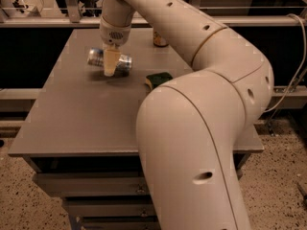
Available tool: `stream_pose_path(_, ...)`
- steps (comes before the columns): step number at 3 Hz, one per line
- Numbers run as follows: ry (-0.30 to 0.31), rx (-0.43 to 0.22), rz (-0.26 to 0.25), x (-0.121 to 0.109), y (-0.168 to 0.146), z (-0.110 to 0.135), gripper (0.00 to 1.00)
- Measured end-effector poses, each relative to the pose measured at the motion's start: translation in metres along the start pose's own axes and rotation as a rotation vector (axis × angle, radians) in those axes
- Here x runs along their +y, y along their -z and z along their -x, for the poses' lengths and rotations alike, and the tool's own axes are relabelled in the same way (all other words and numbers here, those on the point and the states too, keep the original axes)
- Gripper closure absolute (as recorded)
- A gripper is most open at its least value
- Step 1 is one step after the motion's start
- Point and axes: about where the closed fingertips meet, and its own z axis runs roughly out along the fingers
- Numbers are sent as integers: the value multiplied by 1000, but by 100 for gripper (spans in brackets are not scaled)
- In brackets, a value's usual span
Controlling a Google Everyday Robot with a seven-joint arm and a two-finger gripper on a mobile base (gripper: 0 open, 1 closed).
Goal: Knock redbull can over
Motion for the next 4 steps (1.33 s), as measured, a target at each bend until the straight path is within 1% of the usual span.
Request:
stream_pose_path(1,8,-14,6,0,-1,4,0)
stream_pose_path(2,12,-38,7,1,2,9,0)
stream_pose_path(3,12,-40,7,1,2,9,0)
stream_pose_path(4,-52,-181,-11,5,14,1,0)
